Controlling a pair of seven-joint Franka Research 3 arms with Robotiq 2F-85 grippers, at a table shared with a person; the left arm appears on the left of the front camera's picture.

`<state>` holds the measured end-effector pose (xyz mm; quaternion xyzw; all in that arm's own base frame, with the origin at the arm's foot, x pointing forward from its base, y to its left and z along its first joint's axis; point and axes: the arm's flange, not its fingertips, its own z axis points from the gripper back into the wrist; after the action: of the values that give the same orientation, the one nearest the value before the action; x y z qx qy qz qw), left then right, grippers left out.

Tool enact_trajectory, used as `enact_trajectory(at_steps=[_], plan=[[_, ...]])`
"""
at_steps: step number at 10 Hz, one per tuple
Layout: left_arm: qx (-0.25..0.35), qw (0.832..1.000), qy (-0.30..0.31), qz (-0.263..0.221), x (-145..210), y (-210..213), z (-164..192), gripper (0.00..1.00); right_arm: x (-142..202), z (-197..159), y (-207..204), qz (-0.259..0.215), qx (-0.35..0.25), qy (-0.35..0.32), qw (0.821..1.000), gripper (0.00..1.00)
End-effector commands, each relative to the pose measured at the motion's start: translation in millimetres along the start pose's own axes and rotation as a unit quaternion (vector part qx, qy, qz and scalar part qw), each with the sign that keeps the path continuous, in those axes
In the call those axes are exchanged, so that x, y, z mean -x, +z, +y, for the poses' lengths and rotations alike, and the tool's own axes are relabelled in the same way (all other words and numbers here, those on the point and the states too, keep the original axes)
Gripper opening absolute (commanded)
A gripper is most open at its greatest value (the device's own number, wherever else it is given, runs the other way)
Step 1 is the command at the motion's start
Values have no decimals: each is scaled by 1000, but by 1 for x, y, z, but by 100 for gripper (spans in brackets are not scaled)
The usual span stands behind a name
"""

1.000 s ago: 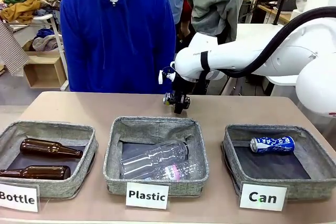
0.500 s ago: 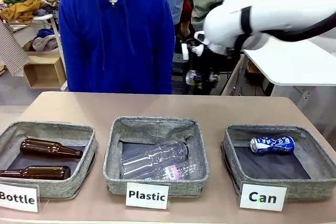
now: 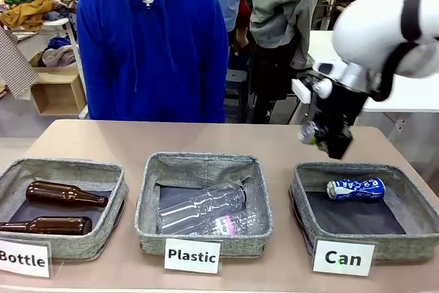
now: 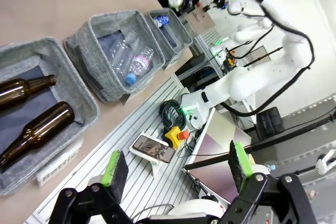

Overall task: Sort the can waste into the basket.
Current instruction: Pick up the can waste from the table and place it in the right Fabric basket.

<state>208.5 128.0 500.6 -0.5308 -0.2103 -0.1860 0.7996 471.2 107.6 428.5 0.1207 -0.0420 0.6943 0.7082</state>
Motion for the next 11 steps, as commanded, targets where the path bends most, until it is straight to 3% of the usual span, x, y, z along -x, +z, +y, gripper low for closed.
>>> enact_trajectory(at_steps=[1,3,5,6,7,8,11], plan=[[8,1000,5,-6,-1,-3,-3,100,12,22,-21,31,-35,-78,996,0],[8,1000,5,-6,-1,-3,-3,100,30,30,-41,55,-90,-216,971,0],[8,1000,5,-6,-1,-3,-3,100,36,29,-42,48,-86,-257,961,0],[8,1000,5,-6,-1,-3,-3,100,35,27,-42,56,-79,-250,963,38],[8,1000,5,-6,-1,-3,-3,100,36,23,-41,66,-82,-250,963,59],[8,1000,5,-6,-1,-3,-3,100,35,19,-40,72,-87,-251,962,96],[8,1000,5,-6,-1,-3,-3,100,36,14,-40,65,-92,-266,957,100]])
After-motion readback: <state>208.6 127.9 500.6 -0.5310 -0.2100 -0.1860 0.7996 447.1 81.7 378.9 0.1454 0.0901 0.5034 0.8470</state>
